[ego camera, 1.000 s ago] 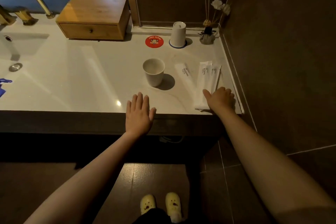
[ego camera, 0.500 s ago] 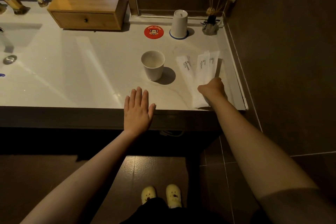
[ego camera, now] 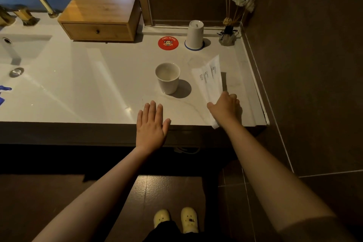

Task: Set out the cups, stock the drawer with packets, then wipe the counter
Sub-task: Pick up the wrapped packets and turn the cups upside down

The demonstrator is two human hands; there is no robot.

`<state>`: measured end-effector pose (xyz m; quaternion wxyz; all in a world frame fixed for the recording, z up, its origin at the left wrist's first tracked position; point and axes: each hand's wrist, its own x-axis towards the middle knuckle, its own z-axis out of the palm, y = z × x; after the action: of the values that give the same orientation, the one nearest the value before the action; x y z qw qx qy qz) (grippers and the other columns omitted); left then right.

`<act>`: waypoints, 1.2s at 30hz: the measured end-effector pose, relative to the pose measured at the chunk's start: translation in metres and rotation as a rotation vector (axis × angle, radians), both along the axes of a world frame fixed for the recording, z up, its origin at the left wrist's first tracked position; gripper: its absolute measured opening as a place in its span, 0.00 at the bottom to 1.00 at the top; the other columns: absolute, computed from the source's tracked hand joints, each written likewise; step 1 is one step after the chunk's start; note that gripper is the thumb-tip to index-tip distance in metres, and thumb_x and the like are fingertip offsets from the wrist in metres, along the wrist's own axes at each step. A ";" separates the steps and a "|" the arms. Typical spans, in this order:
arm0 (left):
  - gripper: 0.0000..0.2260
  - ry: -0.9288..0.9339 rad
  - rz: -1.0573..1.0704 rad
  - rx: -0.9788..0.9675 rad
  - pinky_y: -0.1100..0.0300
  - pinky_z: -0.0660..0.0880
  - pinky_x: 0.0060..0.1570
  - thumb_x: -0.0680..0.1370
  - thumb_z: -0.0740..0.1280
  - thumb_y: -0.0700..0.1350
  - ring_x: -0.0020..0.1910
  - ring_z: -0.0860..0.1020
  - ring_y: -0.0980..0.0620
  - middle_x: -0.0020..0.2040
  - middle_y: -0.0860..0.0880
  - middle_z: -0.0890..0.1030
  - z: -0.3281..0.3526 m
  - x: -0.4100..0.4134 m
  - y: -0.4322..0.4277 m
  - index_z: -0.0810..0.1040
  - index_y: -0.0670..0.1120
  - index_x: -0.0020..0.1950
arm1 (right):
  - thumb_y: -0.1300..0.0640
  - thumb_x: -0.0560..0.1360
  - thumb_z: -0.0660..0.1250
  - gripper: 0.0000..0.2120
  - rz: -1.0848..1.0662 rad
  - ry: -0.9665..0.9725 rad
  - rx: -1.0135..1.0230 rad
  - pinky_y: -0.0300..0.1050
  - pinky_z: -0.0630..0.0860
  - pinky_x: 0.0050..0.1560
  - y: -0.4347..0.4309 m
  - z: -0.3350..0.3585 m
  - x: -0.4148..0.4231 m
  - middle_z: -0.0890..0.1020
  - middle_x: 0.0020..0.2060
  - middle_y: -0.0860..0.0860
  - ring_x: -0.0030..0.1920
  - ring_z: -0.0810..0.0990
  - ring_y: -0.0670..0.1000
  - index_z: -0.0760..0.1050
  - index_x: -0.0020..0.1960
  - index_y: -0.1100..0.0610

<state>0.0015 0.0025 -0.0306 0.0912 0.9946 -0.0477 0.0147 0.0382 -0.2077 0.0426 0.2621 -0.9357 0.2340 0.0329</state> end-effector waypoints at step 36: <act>0.13 0.418 0.371 -1.700 0.47 0.78 0.52 0.74 0.67 0.39 0.51 0.81 0.44 0.54 0.42 0.81 0.128 -0.007 -0.032 0.74 0.42 0.58 | 0.47 0.68 0.70 0.28 0.469 -0.076 0.318 0.47 0.74 0.42 0.063 0.051 -0.065 0.72 0.55 0.53 0.52 0.75 0.53 0.64 0.62 0.57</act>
<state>-0.0055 -0.0292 0.0971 0.8003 0.5652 0.1586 -0.1219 -0.0265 -0.1445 0.0934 0.3993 -0.9120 -0.0071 0.0937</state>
